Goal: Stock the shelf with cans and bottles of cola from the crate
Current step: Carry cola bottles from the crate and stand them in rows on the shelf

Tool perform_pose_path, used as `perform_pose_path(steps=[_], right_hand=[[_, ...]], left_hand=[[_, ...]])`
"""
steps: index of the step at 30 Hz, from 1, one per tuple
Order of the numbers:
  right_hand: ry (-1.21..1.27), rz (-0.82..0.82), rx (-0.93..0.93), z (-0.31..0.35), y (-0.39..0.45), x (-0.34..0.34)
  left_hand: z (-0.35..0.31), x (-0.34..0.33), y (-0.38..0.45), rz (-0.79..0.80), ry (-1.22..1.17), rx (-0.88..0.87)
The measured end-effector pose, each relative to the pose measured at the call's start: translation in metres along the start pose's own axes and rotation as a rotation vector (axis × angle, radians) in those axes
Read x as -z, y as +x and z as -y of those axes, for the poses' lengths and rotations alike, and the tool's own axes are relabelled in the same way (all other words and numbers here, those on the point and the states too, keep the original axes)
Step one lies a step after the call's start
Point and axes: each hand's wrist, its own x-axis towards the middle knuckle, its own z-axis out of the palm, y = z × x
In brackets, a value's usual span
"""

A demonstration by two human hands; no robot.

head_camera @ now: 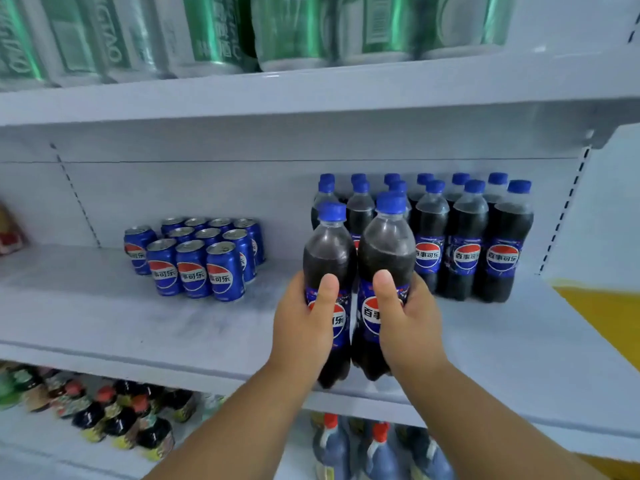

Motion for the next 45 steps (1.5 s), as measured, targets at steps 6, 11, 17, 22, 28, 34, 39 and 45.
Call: perform_pose_path(steps=[6,11,17,22,28,34,39,45], right_hand=[[-0.041,-0.062,-0.004,-0.021,0.012,-0.01],[-0.115,-0.093,0.017,-0.043,0.018,-0.015],[-0.167,-0.049,0.055,-0.054,0.032,-0.016],[-0.182,-0.08,0.12,-0.063,0.046,-0.024],[-0.151,-0.092,0.123,-0.072,0.069,-0.036],[-0.19,-0.13,0.129,-0.085,0.095,-0.05],[-0.252,-0.174,0.134,-0.093,0.105,-0.057],[-0.52,-0.157,0.184,-0.098,0.09,-0.046]], left_hand=[[0.019,-0.006,0.019,0.079,-0.076,-0.02],[0.036,-0.011,0.033,0.012,-0.099,-0.06],[0.051,-0.02,0.044,-0.065,-0.058,-0.13],[0.057,-0.027,0.061,-0.098,-0.054,-0.112],[0.072,-0.031,0.089,-0.139,-0.047,-0.102],[0.082,-0.033,0.117,-0.136,-0.009,-0.136],[0.095,-0.029,0.133,-0.085,0.05,-0.181],[0.092,-0.013,0.129,0.077,0.1,-0.103]])
